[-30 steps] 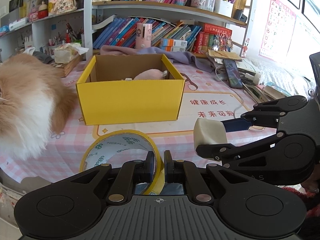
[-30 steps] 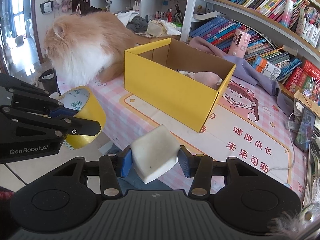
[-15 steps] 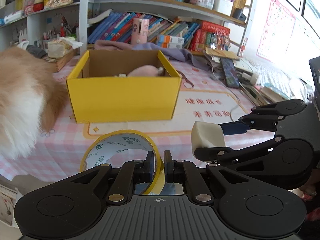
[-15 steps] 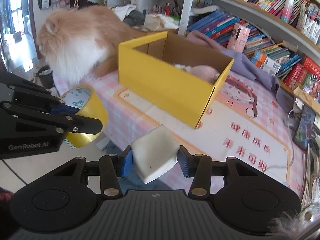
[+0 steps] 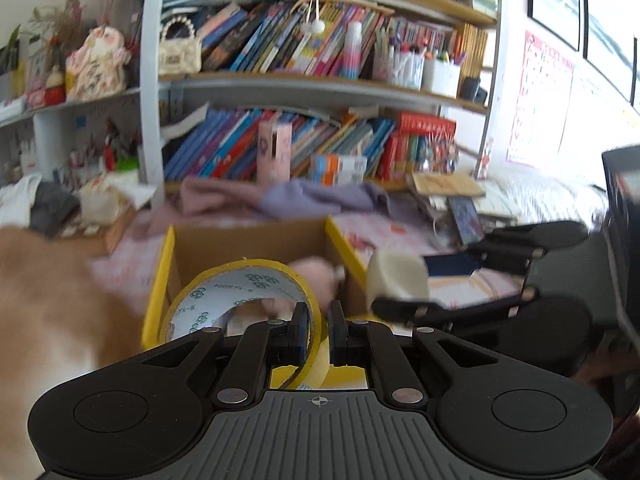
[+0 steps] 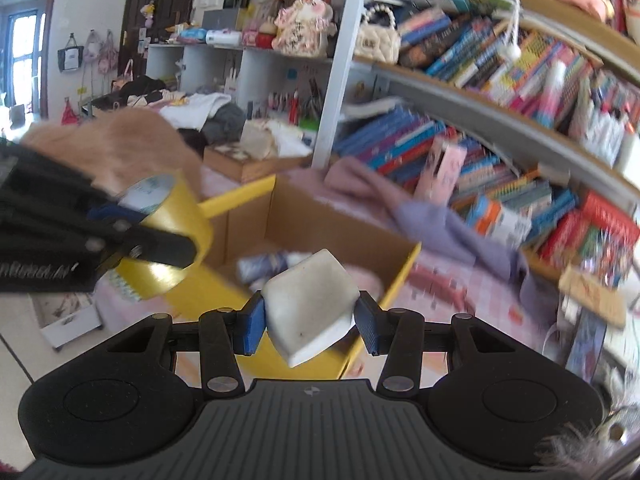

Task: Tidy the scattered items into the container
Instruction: 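Lift the tape roll and sponge and carry both over the yellow box, then lower the tape roll into the box and open the left tool while the right tool releases the sponge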

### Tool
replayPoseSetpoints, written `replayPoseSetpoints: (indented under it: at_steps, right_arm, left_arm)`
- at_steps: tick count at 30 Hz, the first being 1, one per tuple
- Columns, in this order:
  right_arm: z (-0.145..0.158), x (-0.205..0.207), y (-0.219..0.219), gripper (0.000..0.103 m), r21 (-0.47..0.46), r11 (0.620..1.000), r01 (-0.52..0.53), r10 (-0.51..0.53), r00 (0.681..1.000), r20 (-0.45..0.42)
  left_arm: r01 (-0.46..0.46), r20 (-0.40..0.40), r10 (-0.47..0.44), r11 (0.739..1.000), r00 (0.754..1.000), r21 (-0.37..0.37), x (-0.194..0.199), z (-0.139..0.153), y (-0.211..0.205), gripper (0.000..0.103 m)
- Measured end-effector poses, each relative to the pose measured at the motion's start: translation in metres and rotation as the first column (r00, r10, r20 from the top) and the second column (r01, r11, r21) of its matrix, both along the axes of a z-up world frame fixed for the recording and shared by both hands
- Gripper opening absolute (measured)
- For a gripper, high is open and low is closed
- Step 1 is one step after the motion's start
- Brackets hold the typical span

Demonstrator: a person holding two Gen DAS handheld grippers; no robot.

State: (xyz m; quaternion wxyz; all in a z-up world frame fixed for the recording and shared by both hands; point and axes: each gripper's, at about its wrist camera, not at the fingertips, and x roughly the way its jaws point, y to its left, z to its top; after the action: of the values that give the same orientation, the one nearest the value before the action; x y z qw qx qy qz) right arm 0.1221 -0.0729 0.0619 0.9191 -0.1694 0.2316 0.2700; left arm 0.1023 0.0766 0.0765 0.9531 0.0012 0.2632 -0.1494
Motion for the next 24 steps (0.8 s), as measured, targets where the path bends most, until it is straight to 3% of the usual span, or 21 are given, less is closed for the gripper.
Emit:
replayPoseSetpoints:
  at_steps: [5,10,13,19,24]
  right_arm:
    - [-0.008,0.049,0.018,0.044,-0.036,0.999,-0.03,0.03,1.0,-0.008]
    - [-0.033,0.095,0.047,0.045,-0.124,0.989,-0.08,0.073,0.995,-0.061]
    - [-0.05,0.121,0.062,0.045,-0.177,0.979,-0.1,0.083,0.991,-0.104]
    - [-0.072,0.144,0.079,0.045,-0.249,0.946,-0.208,0.159,0.966,-0.202]
    - [-0.081,0.147,0.088,0.045,-0.292,0.919,-0.264,0.207,0.955,-0.211]
  left_arm:
    - [0.019,-0.033,-0.019,1.0,0.999,0.01,0.067,-0.003,-0.003,0.009]
    - [0.019,-0.175,-0.028,0.998,0.984,-0.052,0.143,-0.027,0.002,0.009]
    - [0.002,-0.254,-0.008,1.0,0.967,-0.022,0.182,-0.044,0.003,0.009]
    - [-0.025,-0.347,0.029,1.0,0.937,0.016,0.223,-0.074,0.009,0.009]
    - [-0.031,-0.389,0.039,0.999,0.92,0.028,0.242,-0.086,0.01,0.009]
